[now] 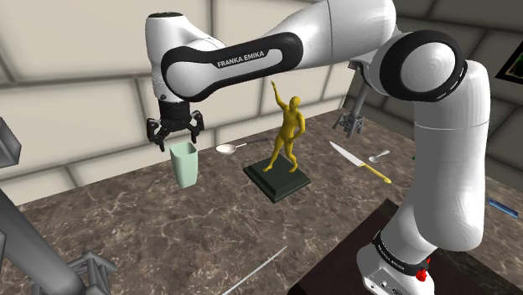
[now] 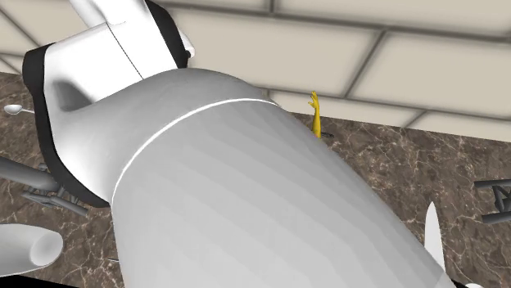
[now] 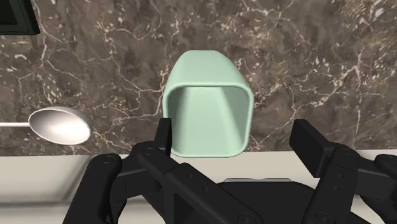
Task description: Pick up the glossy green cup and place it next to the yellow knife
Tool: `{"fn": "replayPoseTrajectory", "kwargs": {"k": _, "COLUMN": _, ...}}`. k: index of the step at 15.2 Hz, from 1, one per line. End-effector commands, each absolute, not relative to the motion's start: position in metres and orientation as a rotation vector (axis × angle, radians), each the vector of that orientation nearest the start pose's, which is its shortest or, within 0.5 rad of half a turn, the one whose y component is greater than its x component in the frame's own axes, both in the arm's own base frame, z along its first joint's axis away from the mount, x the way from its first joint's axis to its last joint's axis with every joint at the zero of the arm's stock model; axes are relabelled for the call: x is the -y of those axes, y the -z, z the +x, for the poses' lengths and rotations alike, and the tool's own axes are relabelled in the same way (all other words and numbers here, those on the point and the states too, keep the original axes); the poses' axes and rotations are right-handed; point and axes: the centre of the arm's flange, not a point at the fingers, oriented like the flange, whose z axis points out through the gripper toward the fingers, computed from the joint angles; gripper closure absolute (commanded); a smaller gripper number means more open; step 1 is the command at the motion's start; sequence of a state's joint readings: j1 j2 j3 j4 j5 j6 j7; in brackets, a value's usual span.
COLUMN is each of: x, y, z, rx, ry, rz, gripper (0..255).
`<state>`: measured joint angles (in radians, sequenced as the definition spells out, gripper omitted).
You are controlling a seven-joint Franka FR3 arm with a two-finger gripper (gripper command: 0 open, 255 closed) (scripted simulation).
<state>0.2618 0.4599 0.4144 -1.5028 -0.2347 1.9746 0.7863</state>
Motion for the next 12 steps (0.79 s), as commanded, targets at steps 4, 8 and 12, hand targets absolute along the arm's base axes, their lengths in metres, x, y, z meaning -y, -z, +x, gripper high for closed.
{"fn": "replayPoseTrajectory", "kwargs": {"k": 4, "x": -0.401, "y": -0.399, "z": 0.584, "rx": -0.103, "ry": 0.098, "rz": -3.131, "gripper": 0}}
{"fn": "replayPoseTrajectory", "kwargs": {"k": 8, "x": -0.401, "y": -0.378, "z": 0.585, "rx": -0.103, "ry": 0.098, "rz": -3.131, "gripper": 0}}
{"fn": "replayPoseTrajectory", "kwargs": {"k": 12, "x": -0.401, "y": -0.375, "z": 0.585, "rx": -0.103, "ry": 0.098, "rz": -3.131, "gripper": 0}}
